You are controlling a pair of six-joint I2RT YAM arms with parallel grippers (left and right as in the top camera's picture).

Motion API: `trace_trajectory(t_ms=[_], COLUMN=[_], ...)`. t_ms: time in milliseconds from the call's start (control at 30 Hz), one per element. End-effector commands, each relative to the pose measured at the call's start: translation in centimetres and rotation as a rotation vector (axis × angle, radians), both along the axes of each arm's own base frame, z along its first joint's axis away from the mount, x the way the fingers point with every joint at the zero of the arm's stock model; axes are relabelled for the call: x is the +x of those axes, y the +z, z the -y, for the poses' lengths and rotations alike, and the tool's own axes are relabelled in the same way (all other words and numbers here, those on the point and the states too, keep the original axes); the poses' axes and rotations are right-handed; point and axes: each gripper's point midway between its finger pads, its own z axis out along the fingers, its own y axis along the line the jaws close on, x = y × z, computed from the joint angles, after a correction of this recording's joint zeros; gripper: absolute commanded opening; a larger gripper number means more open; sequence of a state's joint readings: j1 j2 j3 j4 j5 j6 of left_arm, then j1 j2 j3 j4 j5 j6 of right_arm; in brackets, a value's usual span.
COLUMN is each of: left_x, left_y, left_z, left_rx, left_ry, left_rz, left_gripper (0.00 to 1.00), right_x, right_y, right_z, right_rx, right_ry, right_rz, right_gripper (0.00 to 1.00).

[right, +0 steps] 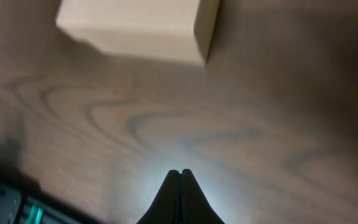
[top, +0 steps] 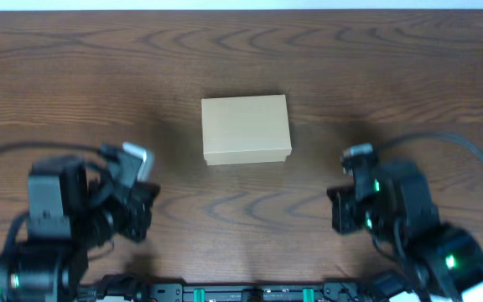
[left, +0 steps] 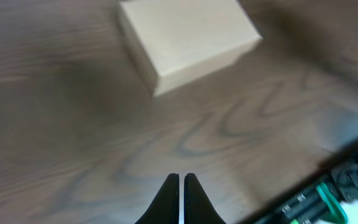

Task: Pack container

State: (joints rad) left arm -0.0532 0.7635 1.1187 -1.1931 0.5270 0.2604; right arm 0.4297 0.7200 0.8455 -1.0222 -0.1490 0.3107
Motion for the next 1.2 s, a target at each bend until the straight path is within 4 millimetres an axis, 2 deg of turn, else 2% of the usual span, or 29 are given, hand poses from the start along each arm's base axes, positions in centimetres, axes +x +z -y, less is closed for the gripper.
trace_trajectory(t_ms=[0,33,67,100,133,167,200,367,833,967,1067,1167], left_x=[-2.2,-2.6,-3.0,-3.2,-3.3,-3.3,-3.3,-3.9,-4.0,-2.7,-0.8,0.8], left_y=[-0.4,-0.5,-0.6,-0.5,-0.5,-0.5,-0.5,-1.0,-1.2,-1.1,-0.6,-1.0], left_z=[1.5,1.7,1.9,1.9,1.9,1.9,1.9,1.9,1.8,0.4,-1.0,-2.3], left_rx=[-0.082,-0.093,-0.103,-0.108,-0.111,-0.118,-0.130,-0.203,-0.198,-0.127,-0.072,-0.034], left_ry=[-0.077,-0.087,-0.095,-0.099,-0.097,-0.086,-0.072,0.039,0.040,0.100,0.160,0.221], left_rz=[0.022,0.030,0.039,0.048,0.052,0.046,0.034,-0.090,-0.096,-0.016,0.121,0.258], left_gripper=[0.06,0.06,0.06,0.06,0.18,0.35,0.95,0.95,0.95,0.95,0.95,0.95], right_x=[-1.7,-2.0,-2.1,-2.3,-2.4,-2.6,-2.9,-3.3,-3.3,-3.3,-3.3,-3.3], right_y=[-0.3,-0.2,0.0,0.1,0.2,0.0,-0.3,-0.9,-1.0,-1.0,-1.0,-1.0], right_z=[0.0,0.0,0.1,0.2,0.2,0.3,0.3,0.5,0.5,0.5,0.5,0.5], right_rx=[0.091,0.108,0.123,0.138,0.156,0.173,0.186,0.253,0.253,0.253,0.253,0.253], right_ry=[-0.049,-0.054,-0.061,-0.071,-0.089,-0.113,-0.138,-0.260,-0.260,-0.260,-0.260,-0.260], right_rz=[0.008,0.022,0.032,0.037,0.034,0.015,-0.013,-0.112,-0.112,-0.112,-0.112,-0.112], right_gripper=[0.02,0.01,0.09,0.30,0.57,0.99,0.99,0.99,0.99,0.99,0.99,0.99])
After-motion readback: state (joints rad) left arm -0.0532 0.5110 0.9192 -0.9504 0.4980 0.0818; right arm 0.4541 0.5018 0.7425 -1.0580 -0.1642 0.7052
